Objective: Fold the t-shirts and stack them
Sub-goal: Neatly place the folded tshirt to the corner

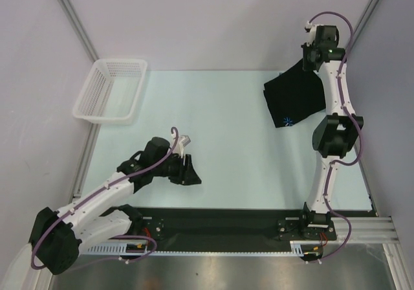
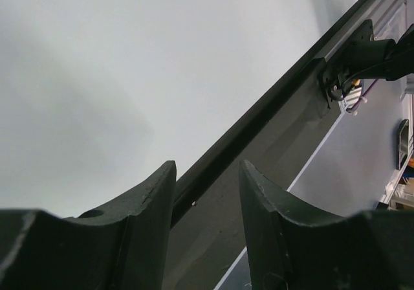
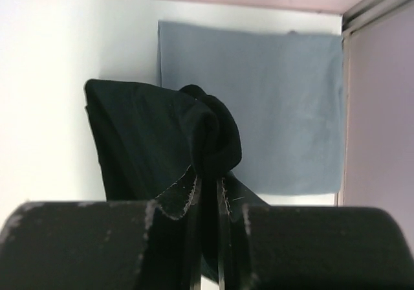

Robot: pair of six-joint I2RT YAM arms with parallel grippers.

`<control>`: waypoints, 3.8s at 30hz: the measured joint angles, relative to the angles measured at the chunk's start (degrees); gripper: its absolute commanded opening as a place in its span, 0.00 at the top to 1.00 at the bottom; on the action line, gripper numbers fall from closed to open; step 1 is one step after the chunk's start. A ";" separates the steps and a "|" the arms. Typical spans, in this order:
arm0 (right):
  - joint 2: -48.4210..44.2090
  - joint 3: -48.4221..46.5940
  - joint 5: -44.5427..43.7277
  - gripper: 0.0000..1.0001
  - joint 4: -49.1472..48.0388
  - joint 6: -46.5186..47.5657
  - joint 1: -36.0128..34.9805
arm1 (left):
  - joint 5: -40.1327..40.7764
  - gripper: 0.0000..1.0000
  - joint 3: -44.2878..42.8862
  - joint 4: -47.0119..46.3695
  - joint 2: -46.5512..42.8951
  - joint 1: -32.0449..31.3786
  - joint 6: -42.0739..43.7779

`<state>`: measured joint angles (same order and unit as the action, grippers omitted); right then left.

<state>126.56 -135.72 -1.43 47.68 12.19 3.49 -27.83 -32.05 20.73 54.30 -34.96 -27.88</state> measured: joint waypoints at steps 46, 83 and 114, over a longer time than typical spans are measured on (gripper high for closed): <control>0.61 -7.67 -2.60 1.00 -4.74 12.09 -0.96 | -2.64 0.51 0.00 -1.86 5.68 -0.48 1.03; -10.27 -1.60 -6.69 1.00 1.33 16.44 -8.59 | -2.67 0.50 0.02 -2.45 4.15 -1.03 1.01; 2.43 -9.64 0.42 1.00 -0.83 17.42 -0.83 | -2.60 0.50 0.02 -2.62 7.63 -1.03 1.03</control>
<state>128.99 -145.36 -1.02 46.85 29.61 2.66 -30.44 -32.03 18.11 61.93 -35.99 -26.85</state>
